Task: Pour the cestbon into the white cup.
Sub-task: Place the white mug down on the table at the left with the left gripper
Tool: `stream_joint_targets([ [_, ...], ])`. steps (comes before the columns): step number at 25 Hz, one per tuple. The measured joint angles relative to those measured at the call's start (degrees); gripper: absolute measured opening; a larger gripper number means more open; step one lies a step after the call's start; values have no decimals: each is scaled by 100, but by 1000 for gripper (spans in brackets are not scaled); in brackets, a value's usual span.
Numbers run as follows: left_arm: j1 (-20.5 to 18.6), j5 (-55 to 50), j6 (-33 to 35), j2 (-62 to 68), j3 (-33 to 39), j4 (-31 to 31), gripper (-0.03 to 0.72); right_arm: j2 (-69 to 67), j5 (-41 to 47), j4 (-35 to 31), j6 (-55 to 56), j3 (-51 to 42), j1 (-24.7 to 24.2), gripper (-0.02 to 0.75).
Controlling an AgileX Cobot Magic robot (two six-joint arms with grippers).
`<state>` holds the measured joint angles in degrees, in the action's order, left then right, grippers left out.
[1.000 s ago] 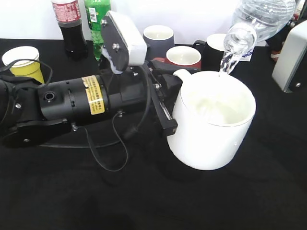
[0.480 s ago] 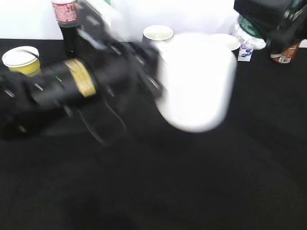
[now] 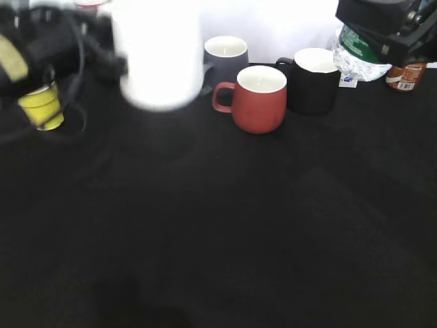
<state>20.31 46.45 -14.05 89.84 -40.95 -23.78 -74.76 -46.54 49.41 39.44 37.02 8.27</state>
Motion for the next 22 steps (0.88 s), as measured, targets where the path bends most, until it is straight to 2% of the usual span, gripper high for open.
stream_joint_targets([
  [4,-6,333,749,0,847,1160,50,0,124,0,0,0,0,484],
  [9,-12,1669,1224,1178,889,2275,50,0,147,0,0,0,0,484],
  [13,-12,1789,1277,2397,434,2428,50,0,151,0,5,0,0,483],
  [19,-12,1924,1335,3250,-723,2502,50,0,347,-11,5,0,0,484],
  [22,-12,2050,1335,3387,-812,2530,50,0,456,-16,5,0,0,484],
])
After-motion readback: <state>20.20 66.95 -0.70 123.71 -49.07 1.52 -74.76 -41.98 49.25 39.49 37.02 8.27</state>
